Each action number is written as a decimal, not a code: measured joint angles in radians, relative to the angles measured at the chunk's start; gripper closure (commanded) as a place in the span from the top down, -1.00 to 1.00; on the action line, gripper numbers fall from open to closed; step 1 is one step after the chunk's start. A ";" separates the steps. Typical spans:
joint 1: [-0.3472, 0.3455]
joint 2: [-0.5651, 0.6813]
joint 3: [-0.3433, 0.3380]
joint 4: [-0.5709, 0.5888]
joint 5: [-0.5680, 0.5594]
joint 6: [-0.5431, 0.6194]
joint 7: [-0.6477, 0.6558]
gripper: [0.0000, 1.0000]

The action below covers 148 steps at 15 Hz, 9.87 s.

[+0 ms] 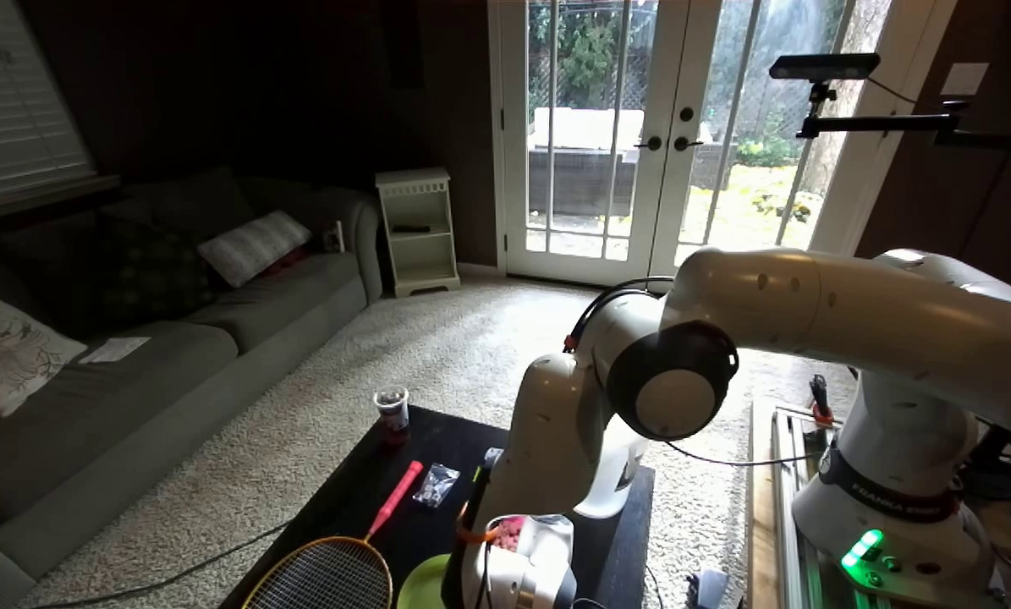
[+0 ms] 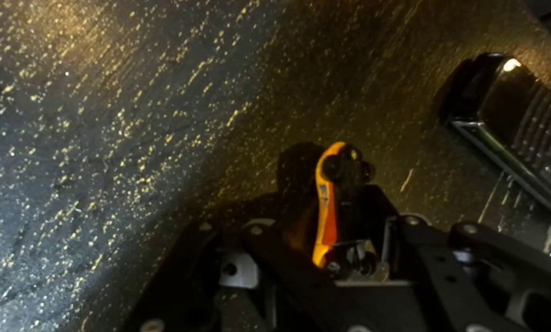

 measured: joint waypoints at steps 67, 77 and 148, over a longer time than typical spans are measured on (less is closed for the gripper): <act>0.808 0.104 -0.548 -0.034 -2.048 -0.221 2.382 1.00; 0.626 0.102 -0.486 -0.017 -2.019 -0.093 2.381 1.00; -0.259 0.103 0.230 -0.009 -1.477 0.152 1.184 0.75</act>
